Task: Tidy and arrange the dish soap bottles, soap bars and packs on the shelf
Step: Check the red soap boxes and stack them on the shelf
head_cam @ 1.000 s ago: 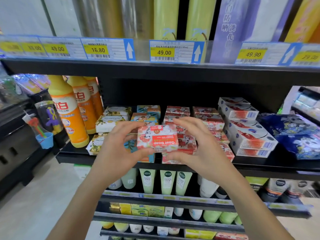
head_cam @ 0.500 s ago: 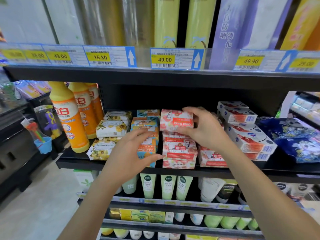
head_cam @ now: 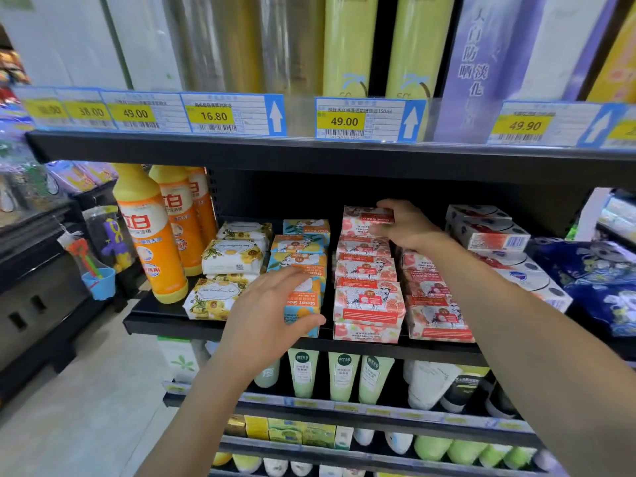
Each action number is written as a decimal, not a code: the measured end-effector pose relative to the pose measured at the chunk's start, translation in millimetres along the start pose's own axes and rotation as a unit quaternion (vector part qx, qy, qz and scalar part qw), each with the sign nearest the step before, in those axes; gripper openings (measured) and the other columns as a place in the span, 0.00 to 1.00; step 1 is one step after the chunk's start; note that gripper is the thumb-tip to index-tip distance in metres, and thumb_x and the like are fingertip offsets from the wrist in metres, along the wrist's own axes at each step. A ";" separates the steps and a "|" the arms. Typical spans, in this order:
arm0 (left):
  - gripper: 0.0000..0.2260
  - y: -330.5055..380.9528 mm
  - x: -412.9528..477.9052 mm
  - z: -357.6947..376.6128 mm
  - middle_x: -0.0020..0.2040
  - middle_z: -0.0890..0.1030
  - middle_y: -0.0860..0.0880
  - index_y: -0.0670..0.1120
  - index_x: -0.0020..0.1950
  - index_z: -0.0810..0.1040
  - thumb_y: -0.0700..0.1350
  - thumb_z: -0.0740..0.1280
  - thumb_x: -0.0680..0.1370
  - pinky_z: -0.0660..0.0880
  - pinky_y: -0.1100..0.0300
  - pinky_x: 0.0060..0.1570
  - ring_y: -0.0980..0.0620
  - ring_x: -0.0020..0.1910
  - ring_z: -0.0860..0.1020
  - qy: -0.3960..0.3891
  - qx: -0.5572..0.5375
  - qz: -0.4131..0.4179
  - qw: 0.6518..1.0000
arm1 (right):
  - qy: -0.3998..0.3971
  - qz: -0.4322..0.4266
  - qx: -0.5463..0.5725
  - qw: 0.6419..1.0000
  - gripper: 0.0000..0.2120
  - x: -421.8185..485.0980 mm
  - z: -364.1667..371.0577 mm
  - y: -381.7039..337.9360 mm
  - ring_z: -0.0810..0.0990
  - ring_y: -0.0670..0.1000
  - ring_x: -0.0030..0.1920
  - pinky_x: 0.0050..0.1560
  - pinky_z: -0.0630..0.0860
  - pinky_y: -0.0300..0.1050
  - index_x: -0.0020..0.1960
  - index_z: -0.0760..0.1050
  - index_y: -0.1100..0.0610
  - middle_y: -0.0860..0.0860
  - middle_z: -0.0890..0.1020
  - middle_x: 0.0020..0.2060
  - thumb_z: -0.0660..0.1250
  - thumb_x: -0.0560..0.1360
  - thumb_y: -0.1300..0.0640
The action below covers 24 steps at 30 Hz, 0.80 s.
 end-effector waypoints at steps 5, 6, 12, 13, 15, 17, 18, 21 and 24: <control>0.33 -0.2 0.2 1.3 0.76 0.70 0.57 0.54 0.76 0.71 0.64 0.72 0.74 0.65 0.55 0.73 0.55 0.76 0.67 0.005 -0.003 0.000 1.000 | 0.014 -0.021 -0.016 1.000 0.34 -10.2 -8.1 2.5 0.70 0.56 0.75 0.73 0.67 0.49 0.80 0.63 0.51 0.53 0.69 0.76 0.72 0.79 0.49; 0.33 -0.4 0.1 1.1 0.76 0.71 0.57 0.54 0.76 0.72 0.64 0.72 0.74 0.65 0.55 0.73 0.54 0.76 0.67 0.007 -0.003 0.002 1.000 | 0.026 -0.023 -0.015 0.999 0.33 -13.0 -11.9 4.9 0.70 0.56 0.75 0.73 0.67 0.49 0.79 0.63 0.51 0.52 0.69 0.76 0.72 0.79 0.49; 0.33 -0.7 -0.9 0.7 0.76 0.71 0.57 0.54 0.75 0.73 0.64 0.72 0.73 0.68 0.53 0.71 0.54 0.75 0.69 0.011 -0.003 0.000 1.000 | 0.038 -0.019 -0.122 0.992 0.26 -47.9 -36.5 33.0 0.74 0.57 0.71 0.70 0.71 0.51 0.76 0.70 0.54 0.53 0.75 0.72 0.70 0.80 0.51; 0.33 -0.8 -0.9 0.9 0.76 0.72 0.57 0.54 0.75 0.73 0.65 0.71 0.73 0.68 0.53 0.71 0.54 0.75 0.69 0.011 -0.003 0.001 1.000 | 0.025 -0.015 -0.158 0.987 0.27 -54.8 -38.8 38.2 0.73 0.58 0.71 0.70 0.71 0.52 0.77 0.68 0.54 0.54 0.73 0.73 0.69 0.81 0.48; 0.34 -0.7 -0.8 1.3 0.75 0.72 0.57 0.54 0.75 0.73 0.65 0.71 0.73 0.67 0.55 0.71 0.54 0.75 0.69 0.011 -0.002 0.003 1.000 | 0.001 -0.010 -0.214 0.977 0.30 -65.7 -40.6 46.0 0.67 0.60 0.75 0.73 0.68 0.53 0.79 0.63 0.56 0.57 0.69 0.76 0.67 0.82 0.47; 0.34 -0.5 -0.9 1.3 0.75 0.72 0.57 0.54 0.75 0.73 0.66 0.70 0.72 0.67 0.55 0.70 0.54 0.74 0.69 0.012 -0.004 0.003 1.000 | -0.012 -0.010 -0.254 0.967 0.32 -72.8 -38.6 48.3 0.65 0.61 0.76 0.74 0.65 0.52 0.80 0.62 0.57 0.59 0.67 0.76 0.68 0.81 0.47; 0.34 -0.3 -0.9 1.0 0.75 0.72 0.57 0.54 0.75 0.73 0.67 0.69 0.72 0.68 0.55 0.70 0.54 0.74 0.69 0.011 -0.005 0.003 1.000 | -0.018 -0.008 -0.265 0.964 0.32 -75.1 -36.7 48.7 0.67 0.61 0.75 0.73 0.66 0.52 0.79 0.63 0.58 0.59 0.68 0.76 0.68 0.81 0.47; 0.37 0.4 -1.1 -0.2 0.75 0.72 0.57 0.54 0.75 0.73 0.71 0.63 0.69 0.69 0.53 0.70 0.53 0.74 0.70 0.006 -0.006 0.003 1.000 | -0.022 -0.010 -0.278 0.960 0.28 -76.6 -30.3 51.6 0.70 0.61 0.72 0.71 0.68 0.53 0.76 0.66 0.59 0.58 0.70 0.73 0.68 0.81 0.48; 0.38 2.1 -1.5 -1.1 0.75 0.72 0.56 0.54 0.75 0.73 0.71 0.63 0.69 0.69 0.53 0.70 0.53 0.74 0.70 0.001 -0.009 -0.001 1.000 | -0.021 -0.018 -0.298 0.954 0.30 -75.5 -27.1 55.1 0.64 0.62 0.76 0.76 0.60 0.56 0.77 0.64 0.59 0.58 0.66 0.76 0.68 0.81 0.47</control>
Point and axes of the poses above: each hand's wrist, its own x-axis towards the middle knuckle, its own z-axis out of the palm, y = z × x, the point moved 4 cm from there along x, towards the middle knuckle
